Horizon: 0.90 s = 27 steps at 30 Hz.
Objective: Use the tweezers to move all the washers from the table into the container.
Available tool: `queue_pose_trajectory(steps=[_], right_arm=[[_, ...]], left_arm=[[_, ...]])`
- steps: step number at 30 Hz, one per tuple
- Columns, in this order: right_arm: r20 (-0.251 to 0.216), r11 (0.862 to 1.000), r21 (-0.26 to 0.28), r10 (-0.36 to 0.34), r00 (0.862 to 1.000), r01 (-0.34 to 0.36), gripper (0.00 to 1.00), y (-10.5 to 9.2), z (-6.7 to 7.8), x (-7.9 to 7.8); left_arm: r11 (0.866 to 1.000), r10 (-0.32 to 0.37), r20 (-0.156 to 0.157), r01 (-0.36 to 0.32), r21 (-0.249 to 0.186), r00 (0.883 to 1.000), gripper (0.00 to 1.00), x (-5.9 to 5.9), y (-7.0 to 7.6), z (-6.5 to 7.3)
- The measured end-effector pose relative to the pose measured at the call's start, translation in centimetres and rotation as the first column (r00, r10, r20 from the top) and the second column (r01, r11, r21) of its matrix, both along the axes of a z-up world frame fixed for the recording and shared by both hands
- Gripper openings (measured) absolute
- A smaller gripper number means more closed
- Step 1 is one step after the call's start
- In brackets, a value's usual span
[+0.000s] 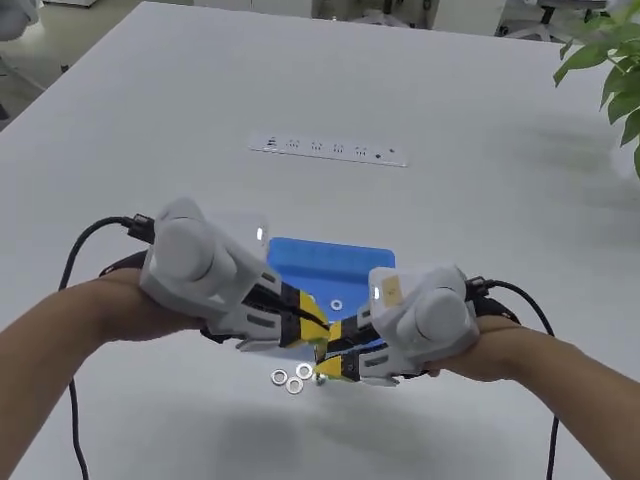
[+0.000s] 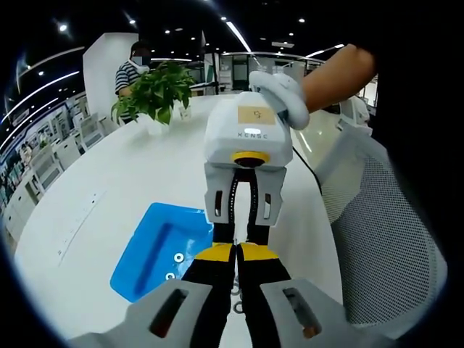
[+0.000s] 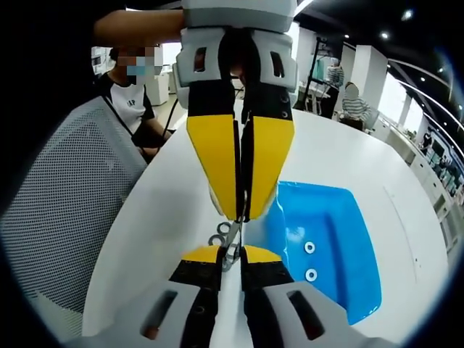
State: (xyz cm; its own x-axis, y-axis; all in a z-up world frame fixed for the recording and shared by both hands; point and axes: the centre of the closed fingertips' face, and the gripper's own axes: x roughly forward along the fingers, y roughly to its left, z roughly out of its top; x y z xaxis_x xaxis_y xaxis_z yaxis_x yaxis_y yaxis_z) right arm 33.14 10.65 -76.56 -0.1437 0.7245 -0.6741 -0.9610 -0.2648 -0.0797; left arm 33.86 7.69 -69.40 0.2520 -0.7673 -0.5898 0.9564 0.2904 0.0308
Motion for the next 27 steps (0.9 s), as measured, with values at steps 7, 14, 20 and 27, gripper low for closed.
queue_pose_trajectory(steps=[7,14,20,27], right_arm=[[0.007,1.0,-0.012,-0.005,1.0,0.005,0.09,-0.02,0.04,-0.02],[0.008,1.0,-0.021,-0.008,1.0,0.008,0.09,0.02,0.01,-0.12],[0.009,1.0,-0.025,-0.007,1.0,0.007,0.08,0.04,-0.03,-0.17],[0.013,1.0,-0.025,-0.01,1.0,0.01,0.09,-0.02,0.09,-0.08]], left_arm=[[1.0,-0.002,-0.003,0.002,-0.002,1.0,0.05,0.04,-0.02,0.01],[1.0,-0.004,-0.001,0.004,0.0,1.0,0.05,-0.13,0.02,0.04],[1.0,-0.005,0.001,0.005,-0.001,1.0,0.05,-0.23,0.03,-0.02],[1.0,-0.002,-0.01,0.002,-0.019,1.0,0.08,-0.51,-0.04,0.16]])
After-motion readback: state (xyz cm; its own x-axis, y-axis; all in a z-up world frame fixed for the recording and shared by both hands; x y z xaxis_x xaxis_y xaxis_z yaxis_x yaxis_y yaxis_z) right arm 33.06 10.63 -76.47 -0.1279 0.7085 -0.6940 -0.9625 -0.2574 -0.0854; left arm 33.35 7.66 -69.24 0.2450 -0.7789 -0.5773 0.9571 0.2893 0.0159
